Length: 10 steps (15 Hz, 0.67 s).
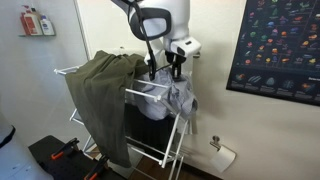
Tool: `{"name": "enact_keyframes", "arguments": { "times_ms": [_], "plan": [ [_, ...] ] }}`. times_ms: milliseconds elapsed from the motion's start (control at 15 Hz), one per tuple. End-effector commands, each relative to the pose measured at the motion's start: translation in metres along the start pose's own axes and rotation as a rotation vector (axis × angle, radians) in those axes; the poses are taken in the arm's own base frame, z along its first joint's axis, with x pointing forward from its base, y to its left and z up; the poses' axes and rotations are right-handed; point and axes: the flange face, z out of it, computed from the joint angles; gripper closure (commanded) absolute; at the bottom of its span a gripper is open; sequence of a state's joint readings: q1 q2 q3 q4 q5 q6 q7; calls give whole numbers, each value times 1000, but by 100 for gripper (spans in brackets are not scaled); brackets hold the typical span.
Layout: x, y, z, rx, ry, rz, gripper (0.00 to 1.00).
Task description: Pick up the blue cloth and put it on top of the metal support.
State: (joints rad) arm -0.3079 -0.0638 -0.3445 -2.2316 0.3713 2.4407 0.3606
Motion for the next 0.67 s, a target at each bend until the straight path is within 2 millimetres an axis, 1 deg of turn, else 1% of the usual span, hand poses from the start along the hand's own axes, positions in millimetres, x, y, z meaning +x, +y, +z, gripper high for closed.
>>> {"name": "enact_keyframes", "arguments": {
  "times_ms": [0,200,333,467,600],
  "plan": [
    [-18,-48,-77,17,153,-128,95],
    [-34,-90,-145,37,254,-201,95],
    [-47,-114,-183,83,300,-255,95],
    [-61,-134,-215,143,319,-319,96],
    [-75,-151,-240,219,306,-398,96]
  ]
}}
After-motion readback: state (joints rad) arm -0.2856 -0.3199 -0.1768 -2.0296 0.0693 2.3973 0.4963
